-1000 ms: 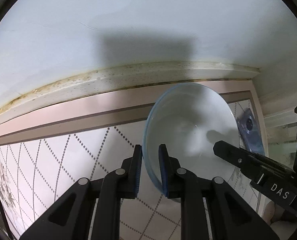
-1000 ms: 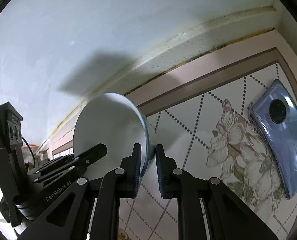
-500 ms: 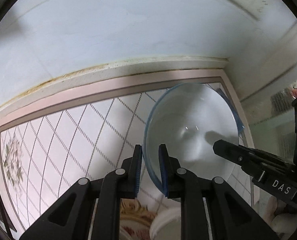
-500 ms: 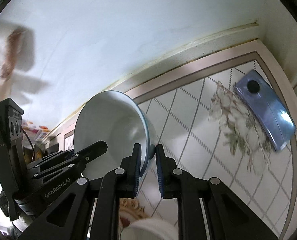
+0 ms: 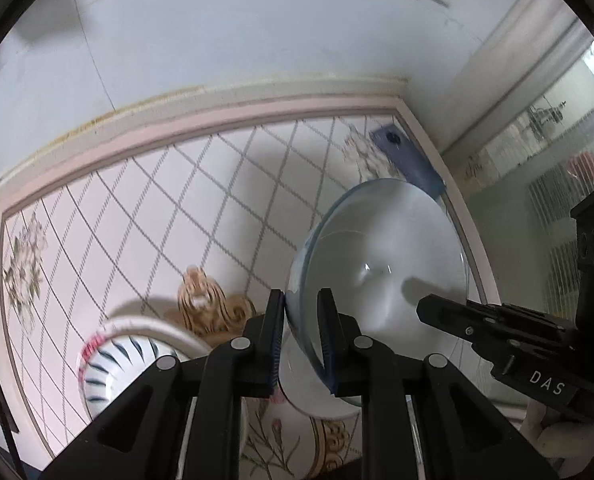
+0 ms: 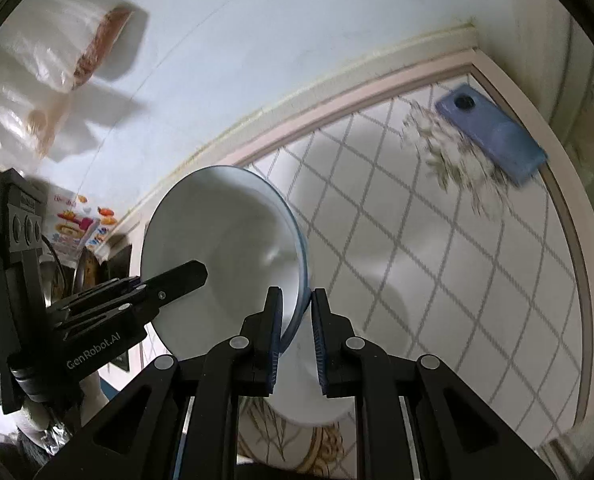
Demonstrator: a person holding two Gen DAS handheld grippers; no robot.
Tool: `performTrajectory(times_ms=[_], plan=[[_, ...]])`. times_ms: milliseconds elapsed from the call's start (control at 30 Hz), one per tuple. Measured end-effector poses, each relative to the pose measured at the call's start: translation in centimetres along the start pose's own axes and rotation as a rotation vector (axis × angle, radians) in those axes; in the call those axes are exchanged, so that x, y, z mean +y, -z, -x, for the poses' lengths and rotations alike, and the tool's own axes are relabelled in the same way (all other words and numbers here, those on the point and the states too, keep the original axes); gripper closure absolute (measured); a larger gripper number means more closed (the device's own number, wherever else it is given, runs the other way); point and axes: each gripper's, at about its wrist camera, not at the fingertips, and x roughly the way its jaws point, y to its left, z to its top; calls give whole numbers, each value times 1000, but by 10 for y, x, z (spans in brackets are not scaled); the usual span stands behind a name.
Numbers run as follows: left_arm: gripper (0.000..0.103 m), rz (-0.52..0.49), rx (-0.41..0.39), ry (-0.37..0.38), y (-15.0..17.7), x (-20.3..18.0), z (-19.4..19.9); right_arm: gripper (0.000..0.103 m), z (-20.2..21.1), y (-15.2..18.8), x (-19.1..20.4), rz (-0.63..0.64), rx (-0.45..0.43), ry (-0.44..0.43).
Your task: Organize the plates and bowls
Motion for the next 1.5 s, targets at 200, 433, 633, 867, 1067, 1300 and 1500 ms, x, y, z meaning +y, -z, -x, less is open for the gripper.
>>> performTrajectory(times_ms=[200, 433, 633, 867, 1067, 1300, 1500], plan=[[88, -25, 51, -5, 29, -2, -18, 87, -3, 36, -12, -18, 38, 25], [88, -40, 97, -23, 48, -2, -36, 87, -18, 61, -23, -44, 83, 39], [88, -55, 141, -46, 55, 0, -52, 87, -31, 68, -27, -54, 106, 56], [88, -72, 146, -64, 56, 0, -55, 87, -33, 68, -24, -45, 108, 77], [88, -85, 147, -90, 58, -3, -55, 85, -33, 68, -20, -50, 115, 98], [88, -86, 135, -102, 58, -1, -45, 81, -33, 66, -21, -82, 126, 101], [85, -91, 93, -89, 59, -6, -8, 53, -13, 69, -11, -63, 108, 133]])
